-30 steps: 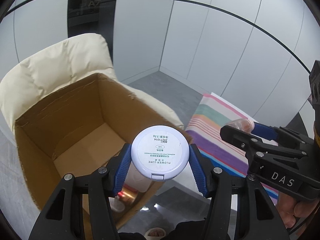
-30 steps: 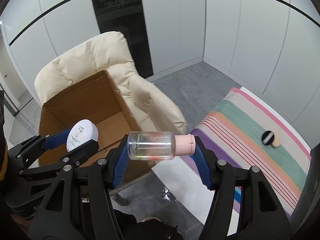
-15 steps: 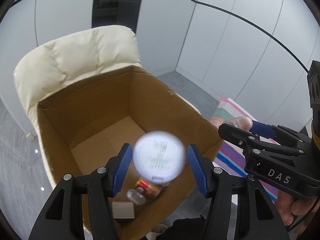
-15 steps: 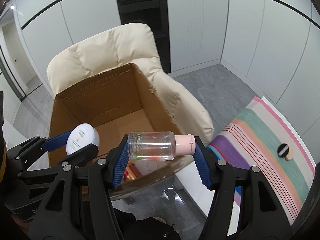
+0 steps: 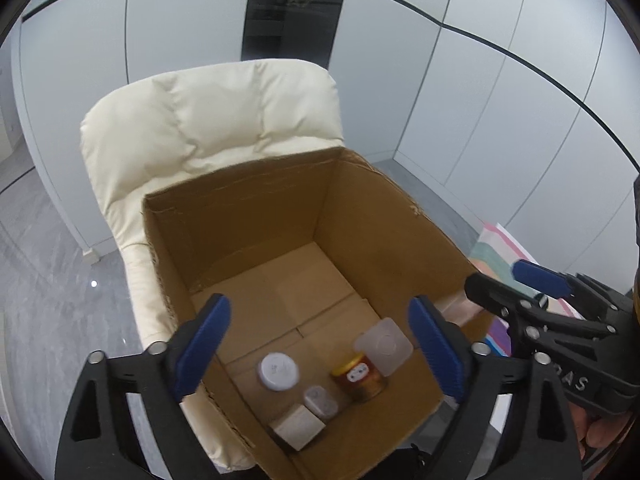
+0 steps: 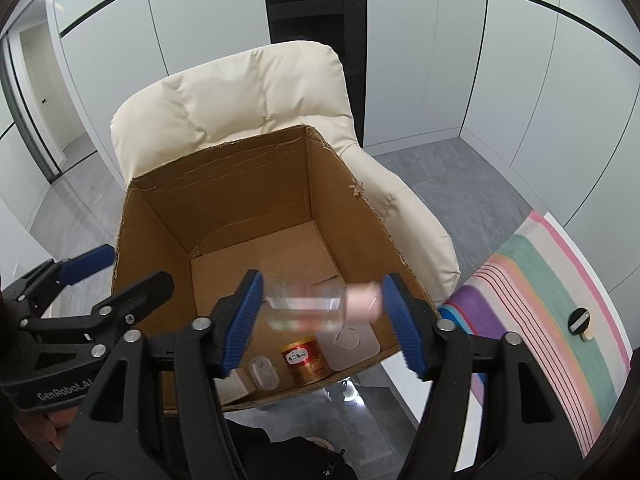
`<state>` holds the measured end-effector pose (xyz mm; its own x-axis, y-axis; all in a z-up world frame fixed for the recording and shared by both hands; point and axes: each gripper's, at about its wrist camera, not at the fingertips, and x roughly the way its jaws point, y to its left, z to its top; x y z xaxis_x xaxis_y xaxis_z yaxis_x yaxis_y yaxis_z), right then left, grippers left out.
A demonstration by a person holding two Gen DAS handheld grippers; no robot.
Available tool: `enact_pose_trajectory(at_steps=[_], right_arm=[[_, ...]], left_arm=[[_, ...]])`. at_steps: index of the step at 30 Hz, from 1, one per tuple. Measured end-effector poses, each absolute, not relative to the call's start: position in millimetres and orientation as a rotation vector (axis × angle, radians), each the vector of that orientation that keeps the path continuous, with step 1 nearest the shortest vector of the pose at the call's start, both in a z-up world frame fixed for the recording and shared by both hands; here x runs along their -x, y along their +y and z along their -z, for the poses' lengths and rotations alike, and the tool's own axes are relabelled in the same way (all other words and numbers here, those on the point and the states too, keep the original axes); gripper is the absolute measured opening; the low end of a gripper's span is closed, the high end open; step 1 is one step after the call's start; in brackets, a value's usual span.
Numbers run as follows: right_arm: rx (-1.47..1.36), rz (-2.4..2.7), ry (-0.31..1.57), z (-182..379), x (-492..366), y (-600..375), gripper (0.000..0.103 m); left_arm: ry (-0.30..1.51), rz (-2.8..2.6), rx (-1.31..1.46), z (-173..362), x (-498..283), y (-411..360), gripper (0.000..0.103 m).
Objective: Organize objects
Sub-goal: 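Open the left gripper to drop the compact while the right drops the bottle inside, then move both grippers back from the cardboard box toward the two puffs on the blanket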
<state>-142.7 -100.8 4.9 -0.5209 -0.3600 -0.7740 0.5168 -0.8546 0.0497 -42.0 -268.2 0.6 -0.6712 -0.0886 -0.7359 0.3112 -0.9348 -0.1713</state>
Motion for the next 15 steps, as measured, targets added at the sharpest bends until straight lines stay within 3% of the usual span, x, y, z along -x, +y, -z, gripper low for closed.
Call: enact_pose_trajectory(at_steps=[4, 15], right_arm=[[-1.135, 2.385, 0.249, -5.6, 143.7, -97.2, 0.083], [-1.157, 2.438, 0.228, -6.9, 153.5, -74.7, 0.093]], left_arm=[[0.406, 2.634, -1.131, 1.2, 45.1, -271.4, 0.103], [0.335, 2.655, -1.133, 1.7, 58.8, -248.9, 0.103]])
